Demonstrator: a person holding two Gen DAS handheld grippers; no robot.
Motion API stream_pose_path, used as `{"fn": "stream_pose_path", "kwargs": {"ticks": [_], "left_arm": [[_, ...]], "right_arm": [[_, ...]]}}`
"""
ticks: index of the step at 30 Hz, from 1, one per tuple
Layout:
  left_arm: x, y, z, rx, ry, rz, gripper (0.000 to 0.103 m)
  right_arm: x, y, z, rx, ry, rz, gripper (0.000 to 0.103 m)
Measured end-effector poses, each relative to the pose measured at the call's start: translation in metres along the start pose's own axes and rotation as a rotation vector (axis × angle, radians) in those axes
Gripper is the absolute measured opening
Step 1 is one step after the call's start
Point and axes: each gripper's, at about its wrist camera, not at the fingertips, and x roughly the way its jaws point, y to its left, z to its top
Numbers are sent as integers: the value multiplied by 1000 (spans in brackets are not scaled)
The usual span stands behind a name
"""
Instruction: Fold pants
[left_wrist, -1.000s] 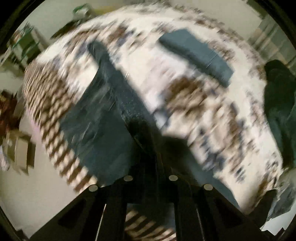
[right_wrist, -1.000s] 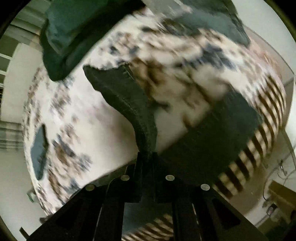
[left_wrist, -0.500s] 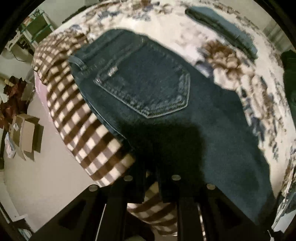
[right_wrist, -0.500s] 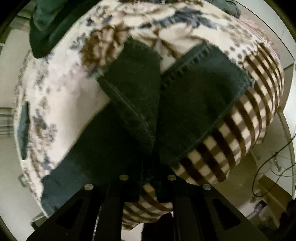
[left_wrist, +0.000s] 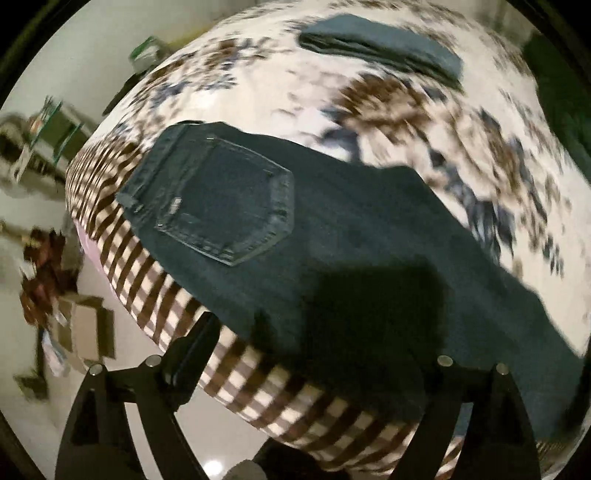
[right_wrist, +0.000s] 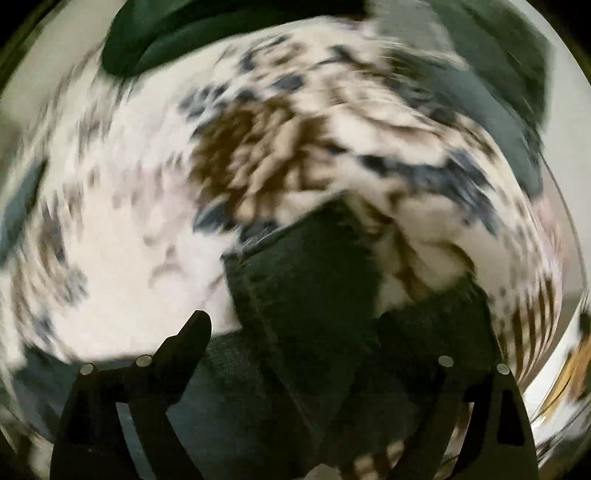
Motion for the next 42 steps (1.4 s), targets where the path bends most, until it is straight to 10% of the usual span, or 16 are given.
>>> {"fn": "stream_pose_path", "kwargs": {"ticks": [2,4,7,11,14,25,32,35,38,40,42], "left_arm": [[-1,-11,-5,39,14,5,88],[-3,-19,-10,69,22,6,88],[-7,-30,-16,109,27,1,88],[-5,-44,-25,149,45,-5,88],[-2,-51,-29,159,62,0,88],[7,-52,-37,130,93,-11,88],[7,-21,-38,42,103,-38,88],[14,0,-34,2,114,-38,88],[20,26,-27,-61,127,-53,88],[22,49,-21,-117,129,-68,88],[22,75,-15,-175,125,-77,88]], "right_arm": [[17,14,-6,-107,30,-120,91],[19,4,-15,-111,7,-181,55],[6,-68,-33,189,-3,-144,33],[3,-168,-77,591,-10,203,29],[8,-192,-90,657,-55,355,6],[38,-190,-82,718,21,528,5],[-5,-193,-95,726,-104,377,4],[15,-193,-99,704,-16,340,5],[27,-192,-96,713,91,346,13],[5,-185,-99,732,84,345,44],[-21,-169,-106,716,70,350,48]]}}
